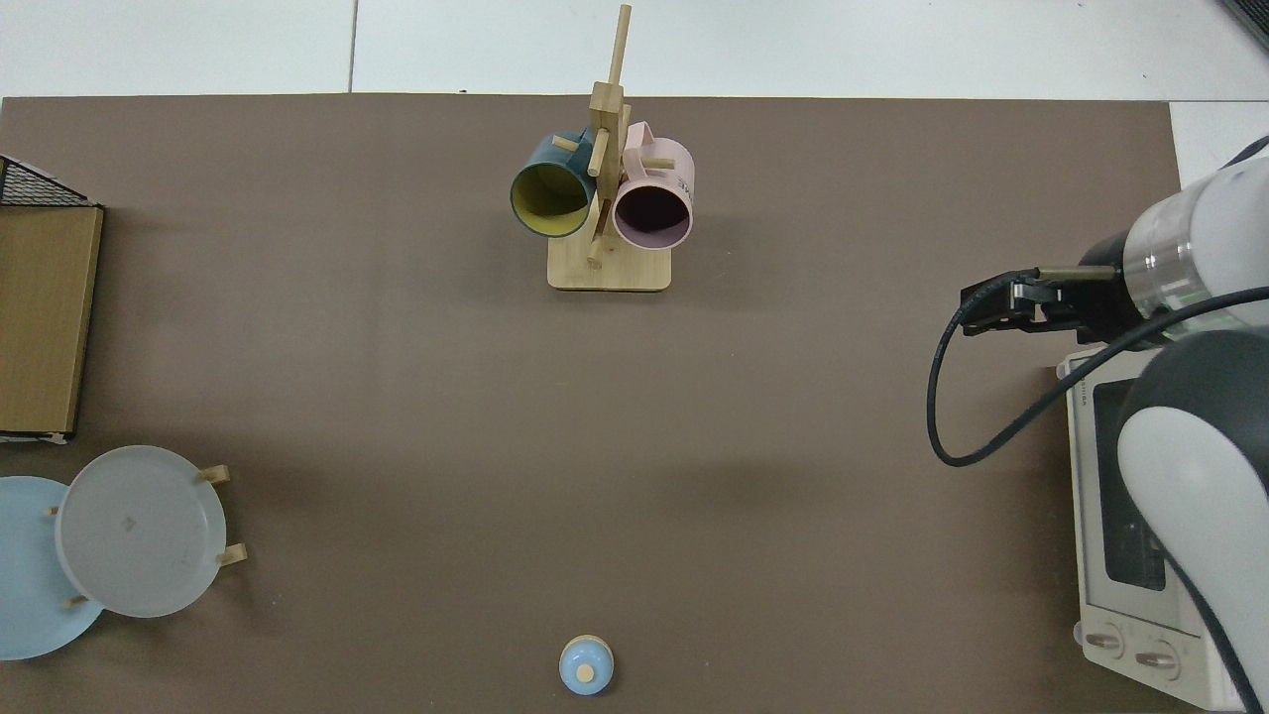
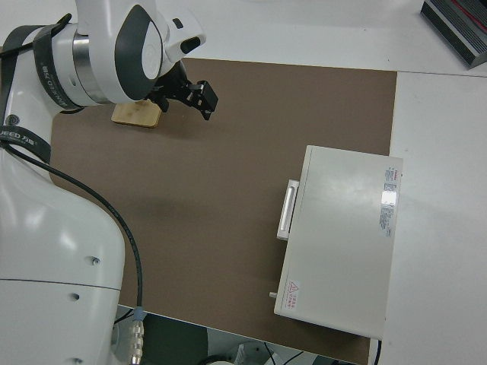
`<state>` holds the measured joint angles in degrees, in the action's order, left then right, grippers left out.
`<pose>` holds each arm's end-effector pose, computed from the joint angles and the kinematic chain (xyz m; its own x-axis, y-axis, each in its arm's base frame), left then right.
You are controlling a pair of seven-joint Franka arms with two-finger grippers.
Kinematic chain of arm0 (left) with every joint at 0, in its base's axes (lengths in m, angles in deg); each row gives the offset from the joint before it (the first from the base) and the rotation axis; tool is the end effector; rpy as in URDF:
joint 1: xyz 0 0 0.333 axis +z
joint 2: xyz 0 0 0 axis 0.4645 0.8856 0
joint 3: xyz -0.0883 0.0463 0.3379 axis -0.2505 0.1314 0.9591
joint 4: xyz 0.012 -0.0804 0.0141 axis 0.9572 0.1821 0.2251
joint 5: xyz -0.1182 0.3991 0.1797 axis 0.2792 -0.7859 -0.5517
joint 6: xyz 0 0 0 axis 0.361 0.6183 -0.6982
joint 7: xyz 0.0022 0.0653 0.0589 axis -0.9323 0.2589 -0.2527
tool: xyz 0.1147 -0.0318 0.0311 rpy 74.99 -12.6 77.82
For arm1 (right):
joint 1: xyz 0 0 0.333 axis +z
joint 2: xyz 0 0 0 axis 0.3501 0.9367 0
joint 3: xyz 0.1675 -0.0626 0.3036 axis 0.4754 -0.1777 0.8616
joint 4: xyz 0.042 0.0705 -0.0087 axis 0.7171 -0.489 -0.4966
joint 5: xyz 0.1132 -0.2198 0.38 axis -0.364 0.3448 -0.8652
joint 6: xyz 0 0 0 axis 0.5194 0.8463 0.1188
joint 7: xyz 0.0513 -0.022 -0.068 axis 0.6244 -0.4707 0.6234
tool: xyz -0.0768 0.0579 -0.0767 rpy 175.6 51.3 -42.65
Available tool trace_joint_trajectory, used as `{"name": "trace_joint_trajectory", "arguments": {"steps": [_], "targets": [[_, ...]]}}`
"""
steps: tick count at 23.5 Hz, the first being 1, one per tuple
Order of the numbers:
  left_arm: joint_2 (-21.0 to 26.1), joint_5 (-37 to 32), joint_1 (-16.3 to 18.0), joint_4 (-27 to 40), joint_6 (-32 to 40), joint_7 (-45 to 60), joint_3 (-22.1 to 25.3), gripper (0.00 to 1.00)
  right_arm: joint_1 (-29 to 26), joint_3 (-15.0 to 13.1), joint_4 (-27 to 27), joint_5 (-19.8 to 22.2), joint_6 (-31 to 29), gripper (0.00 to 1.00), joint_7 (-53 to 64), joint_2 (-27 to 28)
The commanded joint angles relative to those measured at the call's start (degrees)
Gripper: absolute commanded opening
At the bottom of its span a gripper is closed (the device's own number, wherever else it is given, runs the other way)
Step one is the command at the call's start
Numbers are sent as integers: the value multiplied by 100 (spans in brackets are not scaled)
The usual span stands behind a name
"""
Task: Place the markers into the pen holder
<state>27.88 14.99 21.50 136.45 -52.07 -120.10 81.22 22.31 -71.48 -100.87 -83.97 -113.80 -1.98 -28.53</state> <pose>0.6688 0.2903 0.6070 0.0304 -0.4856 -0.8737 -0.9902 0.1043 -0.0924 0.6252 0.0904 0.6328 0.9947 -0.1019 0.0132 -0.1019 -0.9948 -0.0027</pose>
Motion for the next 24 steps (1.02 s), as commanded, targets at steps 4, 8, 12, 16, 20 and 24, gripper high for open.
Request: {"name": "trace_joint_trajectory", "arguments": {"steps": [4, 8, 12, 16, 20, 24], "targets": [[42, 63, 73, 183, -307, 283, 5, 0, -76, 64, -137, -9, -110, 100, -96, -100], [42, 151, 73, 341, -307, 344, 5, 0, -76, 64, -137, -9, -110, 100, -96, -100], [42, 151, 73, 516, -307, 493, 5, 0, -76, 64, -137, -9, -110, 100, -96, -100], [42, 151, 64, 631, -307, 564, -3, 0, -76, 64, -137, -9, -110, 100, -96, -100], [42, 151, 55, 780, -307, 731, -3, 0, -76, 64, -137, -9, -110, 100, -96, -100], [42, 151, 46, 798, -298, 731, -12, 0, -76, 64, -137, -9, -110, 100, -96, -100]]}}
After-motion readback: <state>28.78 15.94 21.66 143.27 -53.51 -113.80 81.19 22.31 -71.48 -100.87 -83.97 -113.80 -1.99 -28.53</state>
